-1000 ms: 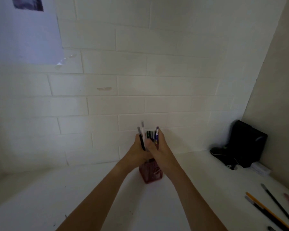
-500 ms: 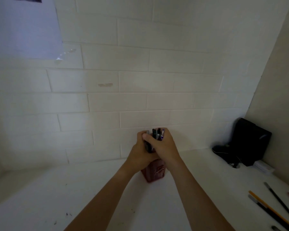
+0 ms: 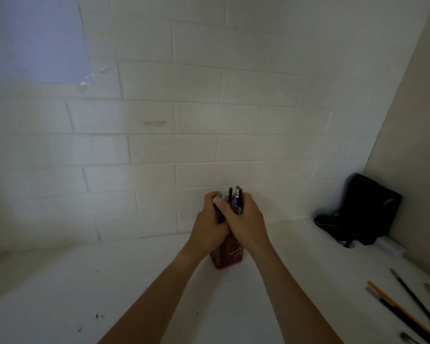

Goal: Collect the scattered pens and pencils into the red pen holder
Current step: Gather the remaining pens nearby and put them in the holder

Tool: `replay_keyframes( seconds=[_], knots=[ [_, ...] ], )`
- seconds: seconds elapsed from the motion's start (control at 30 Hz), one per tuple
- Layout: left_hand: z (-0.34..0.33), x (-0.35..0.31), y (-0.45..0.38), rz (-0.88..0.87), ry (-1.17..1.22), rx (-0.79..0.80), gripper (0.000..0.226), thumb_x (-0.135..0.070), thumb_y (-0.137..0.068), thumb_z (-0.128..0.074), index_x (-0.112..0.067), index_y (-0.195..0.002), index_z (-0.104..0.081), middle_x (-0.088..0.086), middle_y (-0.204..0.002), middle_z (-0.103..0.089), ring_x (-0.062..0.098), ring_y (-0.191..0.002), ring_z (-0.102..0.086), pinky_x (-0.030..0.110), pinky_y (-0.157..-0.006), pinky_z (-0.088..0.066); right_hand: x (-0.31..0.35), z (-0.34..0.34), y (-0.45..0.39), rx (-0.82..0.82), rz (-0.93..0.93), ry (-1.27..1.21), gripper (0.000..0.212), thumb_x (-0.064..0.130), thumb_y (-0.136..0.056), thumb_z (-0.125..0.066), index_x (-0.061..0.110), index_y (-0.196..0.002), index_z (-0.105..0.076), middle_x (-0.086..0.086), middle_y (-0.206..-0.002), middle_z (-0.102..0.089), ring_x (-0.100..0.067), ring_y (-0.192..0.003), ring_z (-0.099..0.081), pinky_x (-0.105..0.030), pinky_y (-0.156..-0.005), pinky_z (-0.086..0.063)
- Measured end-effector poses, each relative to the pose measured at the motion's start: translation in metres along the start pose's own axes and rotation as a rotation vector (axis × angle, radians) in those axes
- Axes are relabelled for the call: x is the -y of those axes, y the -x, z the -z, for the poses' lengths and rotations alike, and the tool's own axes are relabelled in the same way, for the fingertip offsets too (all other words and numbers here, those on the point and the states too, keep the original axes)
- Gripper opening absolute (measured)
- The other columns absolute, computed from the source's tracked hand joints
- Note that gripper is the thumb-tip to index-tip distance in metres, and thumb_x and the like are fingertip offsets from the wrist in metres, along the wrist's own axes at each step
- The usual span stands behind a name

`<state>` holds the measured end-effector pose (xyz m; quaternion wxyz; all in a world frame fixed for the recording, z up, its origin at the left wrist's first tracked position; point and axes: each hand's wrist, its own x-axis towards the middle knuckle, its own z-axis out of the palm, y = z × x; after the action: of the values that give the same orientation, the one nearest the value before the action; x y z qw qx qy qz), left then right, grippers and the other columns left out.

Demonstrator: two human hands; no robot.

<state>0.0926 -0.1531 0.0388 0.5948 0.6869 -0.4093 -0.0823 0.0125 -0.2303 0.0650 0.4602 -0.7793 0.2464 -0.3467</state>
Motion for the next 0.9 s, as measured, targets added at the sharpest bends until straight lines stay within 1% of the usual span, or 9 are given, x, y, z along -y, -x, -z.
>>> replay_keyframes(
  seconds=[0.07, 0.17, 0.3, 0.43, 0.53, 0.6, 0.67, 0.8, 0.9],
  knots=[
    [-0.002, -0.001, 0.001, -0.020, -0.019, -0.036, 0.051, -0.016, -0.089, -0.068, -0.022, -0.131, -0.041, -0.006, -0.096, -0.073, 0.004, -0.079, -0.072, 0.023, -0.067, -0.056, -0.003, 0.004, 0.008, 0.097, -0.064, -0.125, 0.046, 0.071, -0.083, -0.058, 0.035, -0.112, -0.057, 0.009, -0.103, -0.069, -0.002, -0.093, -0.066, -0.020, -0.073, -0.051],
    [-0.002, -0.001, 0.001, -0.005, -0.001, -0.086, 0.045, -0.024, -0.088, -0.074, -0.024, -0.123, -0.046, -0.004, -0.094, -0.072, 0.006, -0.079, -0.070, 0.021, -0.068, -0.056, -0.016, 0.005, 0.017, 0.160, -0.078, -0.184, 0.056, 0.077, -0.084, -0.047, 0.048, -0.132, -0.044, 0.014, -0.117, -0.067, -0.003, -0.106, -0.065, -0.028, -0.089, -0.053],
    [0.001, 0.000, 0.004, 0.085, 0.108, 0.019, 0.044, -0.037, -0.090, -0.072, -0.028, -0.126, -0.049, -0.005, -0.111, -0.071, 0.009, -0.103, -0.070, 0.031, -0.092, -0.056, -0.026, 0.009, 0.017, 0.168, -0.106, -0.269, 0.043, 0.070, -0.093, -0.039, 0.048, -0.127, -0.053, 0.014, -0.121, -0.068, -0.003, -0.113, -0.064, -0.032, -0.097, -0.051],
    [0.003, -0.003, 0.009, 0.135, 0.234, 0.124, 0.055, -0.016, -0.094, -0.062, -0.024, -0.143, -0.039, 0.006, -0.129, -0.065, 0.015, -0.117, -0.065, 0.034, -0.104, -0.052, -0.021, 0.011, 0.013, 0.154, -0.163, -0.221, 0.021, 0.056, -0.100, -0.041, 0.043, -0.112, -0.052, 0.011, -0.109, -0.065, -0.006, -0.098, -0.064, -0.028, -0.086, -0.052],
    [0.002, -0.009, 0.010, 0.154, 0.204, 0.114, 0.046, -0.011, -0.095, -0.058, -0.017, -0.137, -0.040, 0.008, -0.126, -0.064, 0.009, -0.108, -0.067, 0.023, -0.092, -0.055, -0.017, 0.004, 0.015, 0.154, -0.192, -0.229, 0.056, 0.072, -0.092, -0.035, 0.034, -0.131, -0.048, 0.006, -0.123, -0.063, -0.013, -0.112, -0.062, -0.039, -0.100, -0.051],
    [0.001, -0.009, 0.011, 0.175, 0.182, 0.054, 0.036, -0.014, -0.095, -0.063, -0.016, -0.126, -0.044, 0.010, -0.118, -0.065, 0.014, -0.104, -0.069, 0.026, -0.086, -0.057, -0.018, 0.003, 0.015, 0.139, -0.199, -0.220, 0.084, 0.086, -0.080, -0.031, 0.031, -0.143, -0.042, 0.003, -0.136, -0.058, -0.016, -0.122, -0.058, -0.044, -0.106, -0.047],
    [0.000, -0.006, 0.016, 0.178, 0.138, 0.025, 0.043, -0.025, -0.089, -0.070, -0.020, -0.124, -0.046, 0.008, -0.117, -0.066, 0.018, -0.107, -0.068, 0.034, -0.093, -0.057, -0.019, 0.006, 0.017, 0.135, -0.190, -0.202, 0.082, 0.084, -0.083, -0.030, 0.031, -0.144, -0.042, 0.002, -0.137, -0.058, -0.016, -0.123, -0.057, -0.043, -0.107, -0.047],
    [-0.003, -0.003, 0.030, 0.163, 0.008, -0.027, 0.046, -0.030, -0.086, -0.072, -0.031, -0.127, -0.050, -0.002, -0.120, -0.059, 0.008, -0.112, -0.059, 0.025, -0.095, -0.051, -0.020, 0.013, 0.033, 0.148, -0.189, -0.180, 0.062, 0.067, -0.096, -0.030, 0.033, -0.146, -0.041, 0.005, -0.138, -0.057, -0.016, -0.125, -0.056, -0.037, -0.105, -0.045],
    [-0.006, -0.006, 0.040, 0.229, -0.116, -0.072, 0.083, -0.049, -0.080, -0.068, -0.028, -0.152, -0.032, 0.005, -0.149, -0.038, 0.024, -0.140, -0.037, 0.049, -0.117, -0.035, -0.018, 0.017, 0.046, 0.135, -0.175, -0.130, 0.055, 0.056, -0.102, -0.029, 0.029, -0.147, -0.041, 0.003, -0.141, -0.055, -0.015, -0.125, -0.054, -0.029, -0.099, -0.042]
  ],
)
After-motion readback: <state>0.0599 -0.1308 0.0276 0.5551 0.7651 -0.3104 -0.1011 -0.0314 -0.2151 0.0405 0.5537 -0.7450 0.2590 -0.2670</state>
